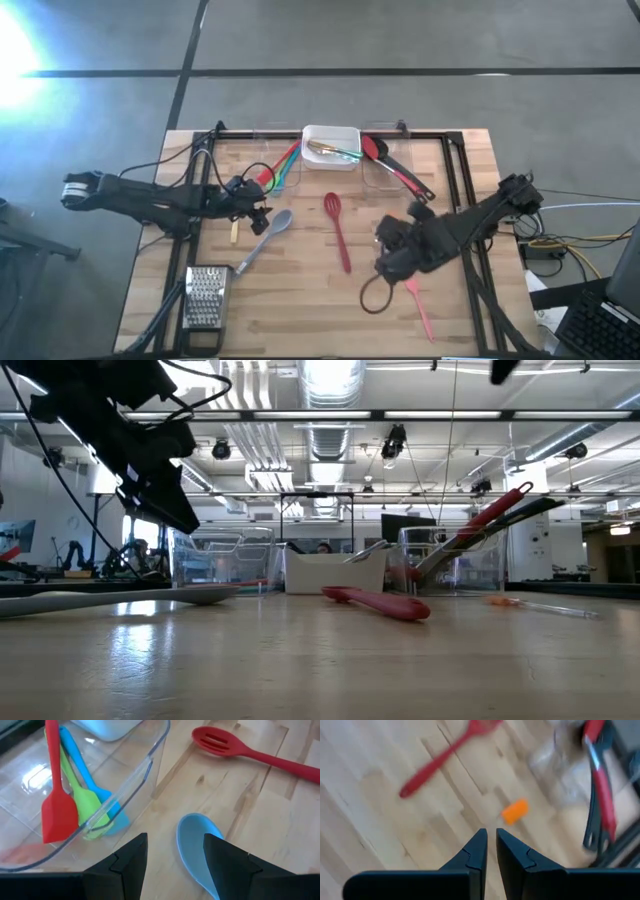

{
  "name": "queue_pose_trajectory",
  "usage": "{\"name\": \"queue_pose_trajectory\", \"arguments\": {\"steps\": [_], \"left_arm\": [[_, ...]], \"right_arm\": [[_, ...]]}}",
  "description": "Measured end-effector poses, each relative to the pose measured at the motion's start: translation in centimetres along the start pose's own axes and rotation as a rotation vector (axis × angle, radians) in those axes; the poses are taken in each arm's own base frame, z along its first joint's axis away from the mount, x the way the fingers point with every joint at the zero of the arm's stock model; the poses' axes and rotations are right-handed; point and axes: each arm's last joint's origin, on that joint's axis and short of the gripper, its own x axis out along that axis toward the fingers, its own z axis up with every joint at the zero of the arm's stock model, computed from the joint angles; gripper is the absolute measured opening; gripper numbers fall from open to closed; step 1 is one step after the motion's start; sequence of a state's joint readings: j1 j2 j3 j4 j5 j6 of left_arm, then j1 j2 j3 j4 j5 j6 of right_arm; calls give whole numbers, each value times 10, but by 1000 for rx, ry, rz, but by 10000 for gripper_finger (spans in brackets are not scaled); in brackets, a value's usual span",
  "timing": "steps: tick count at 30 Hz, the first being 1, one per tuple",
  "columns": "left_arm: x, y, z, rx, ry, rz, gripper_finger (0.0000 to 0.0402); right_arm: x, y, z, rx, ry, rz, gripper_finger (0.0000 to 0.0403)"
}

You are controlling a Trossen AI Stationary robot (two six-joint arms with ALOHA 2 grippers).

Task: Pick & Place Kitchen Items
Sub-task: Put the pink spatula into the left transparent bin

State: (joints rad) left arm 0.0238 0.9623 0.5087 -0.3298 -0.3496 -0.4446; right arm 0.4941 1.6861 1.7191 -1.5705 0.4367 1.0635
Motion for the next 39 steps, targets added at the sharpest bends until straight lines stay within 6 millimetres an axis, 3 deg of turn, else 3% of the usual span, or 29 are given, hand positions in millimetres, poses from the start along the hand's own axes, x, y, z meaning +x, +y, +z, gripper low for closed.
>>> {"name": "queue_pose_trajectory", "arguments": {"steps": [5,12,25,31,39], "left_arm": [[-1,-1,5,39,-36,-2,197],[-8,-8,24,101,-143,-32,197],[-16,-13,49,242,-384,8,197],[-19,-15,56,273,-460,5,197],[-21,-15,60,265,-486,4,197]], "right_arm": [[12,9,-31,58,41,-11,34],[24,25,-57,117,90,54,40],[40,56,-112,349,183,219,128],[57,67,-139,423,259,298,155],[86,62,-158,486,374,250,172]]}}
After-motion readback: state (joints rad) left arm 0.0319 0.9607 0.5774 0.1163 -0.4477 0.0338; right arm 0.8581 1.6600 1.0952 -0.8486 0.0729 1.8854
